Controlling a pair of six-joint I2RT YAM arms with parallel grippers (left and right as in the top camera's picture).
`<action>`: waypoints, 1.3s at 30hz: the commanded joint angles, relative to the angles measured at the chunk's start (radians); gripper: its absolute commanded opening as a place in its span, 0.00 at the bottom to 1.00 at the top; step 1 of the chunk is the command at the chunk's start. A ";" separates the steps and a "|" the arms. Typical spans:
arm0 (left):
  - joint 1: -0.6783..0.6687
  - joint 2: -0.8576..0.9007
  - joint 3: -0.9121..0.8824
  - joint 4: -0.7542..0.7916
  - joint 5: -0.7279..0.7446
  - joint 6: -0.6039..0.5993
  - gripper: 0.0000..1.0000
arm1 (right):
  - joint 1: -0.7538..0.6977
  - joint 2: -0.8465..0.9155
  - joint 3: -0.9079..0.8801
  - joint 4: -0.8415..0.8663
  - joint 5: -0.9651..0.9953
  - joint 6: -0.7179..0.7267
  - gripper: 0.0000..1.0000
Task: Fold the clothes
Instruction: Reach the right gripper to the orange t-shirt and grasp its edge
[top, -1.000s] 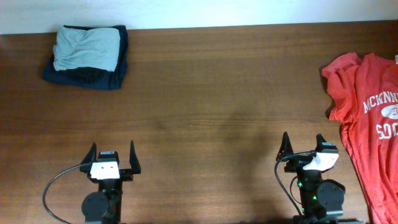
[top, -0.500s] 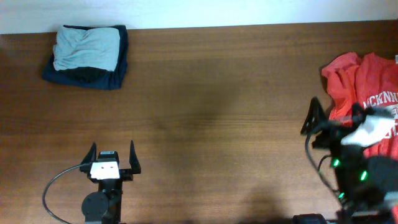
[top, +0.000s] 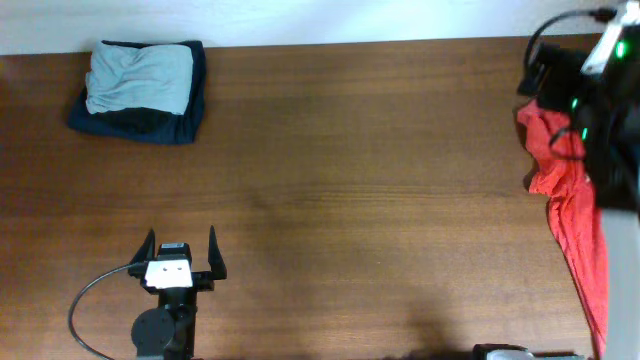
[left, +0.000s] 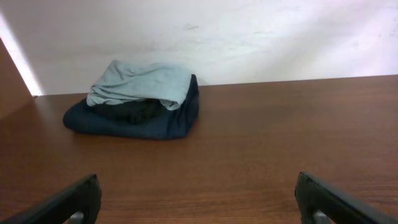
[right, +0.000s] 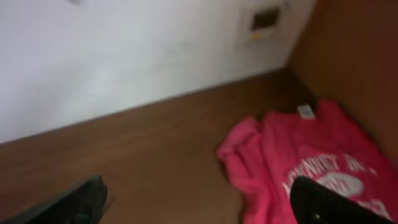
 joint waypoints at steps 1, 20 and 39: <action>-0.003 -0.006 -0.005 -0.001 0.008 0.012 0.99 | -0.103 0.150 0.098 -0.056 -0.011 -0.008 0.99; -0.003 -0.006 -0.005 -0.001 0.008 0.013 0.99 | -0.209 0.661 0.107 0.058 -0.107 -0.259 0.61; -0.003 -0.006 -0.005 -0.001 0.008 0.012 0.99 | -0.218 0.873 0.101 0.180 -0.080 -0.283 0.54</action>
